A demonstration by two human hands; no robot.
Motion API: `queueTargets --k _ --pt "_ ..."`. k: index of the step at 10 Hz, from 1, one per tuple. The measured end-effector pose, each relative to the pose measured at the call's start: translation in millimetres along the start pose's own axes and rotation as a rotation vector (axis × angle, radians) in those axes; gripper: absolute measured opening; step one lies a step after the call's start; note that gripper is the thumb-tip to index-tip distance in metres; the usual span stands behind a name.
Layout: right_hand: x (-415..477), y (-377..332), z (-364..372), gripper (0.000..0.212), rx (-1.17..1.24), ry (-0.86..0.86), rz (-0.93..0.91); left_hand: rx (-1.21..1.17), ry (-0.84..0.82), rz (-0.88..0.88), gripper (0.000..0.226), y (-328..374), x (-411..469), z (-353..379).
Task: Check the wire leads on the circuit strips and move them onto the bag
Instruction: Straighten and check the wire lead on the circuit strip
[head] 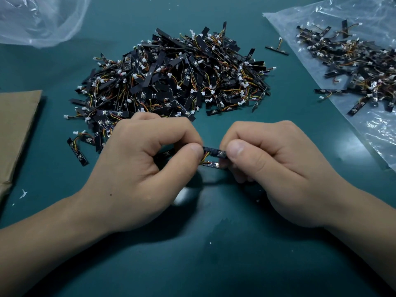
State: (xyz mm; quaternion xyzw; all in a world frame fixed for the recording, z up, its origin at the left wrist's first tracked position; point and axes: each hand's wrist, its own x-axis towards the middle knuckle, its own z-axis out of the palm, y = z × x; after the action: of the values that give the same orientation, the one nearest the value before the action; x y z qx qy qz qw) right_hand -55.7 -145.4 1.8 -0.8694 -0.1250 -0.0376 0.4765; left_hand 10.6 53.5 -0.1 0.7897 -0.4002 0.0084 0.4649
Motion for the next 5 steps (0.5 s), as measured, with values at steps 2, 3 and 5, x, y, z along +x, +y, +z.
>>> queueTargets --k 2,3,5 --pt "-0.8 4.3 -1.6 0.036 -0.07 -0.033 -0.027 -0.042 0.029 -0.017 0.032 0.4 0.8 -0.2" --pt "1.4 6.6 -0.5 0.033 0.15 0.316 -0.021 -0.042 0.103 -0.053 0.048 0.3 0.5 -4.5" --pt "9.9 12.0 -6.1 0.022 0.448 0.553 0.136 0.42 -0.052 -0.116 0.029 1.5 -1.9 -1.3"
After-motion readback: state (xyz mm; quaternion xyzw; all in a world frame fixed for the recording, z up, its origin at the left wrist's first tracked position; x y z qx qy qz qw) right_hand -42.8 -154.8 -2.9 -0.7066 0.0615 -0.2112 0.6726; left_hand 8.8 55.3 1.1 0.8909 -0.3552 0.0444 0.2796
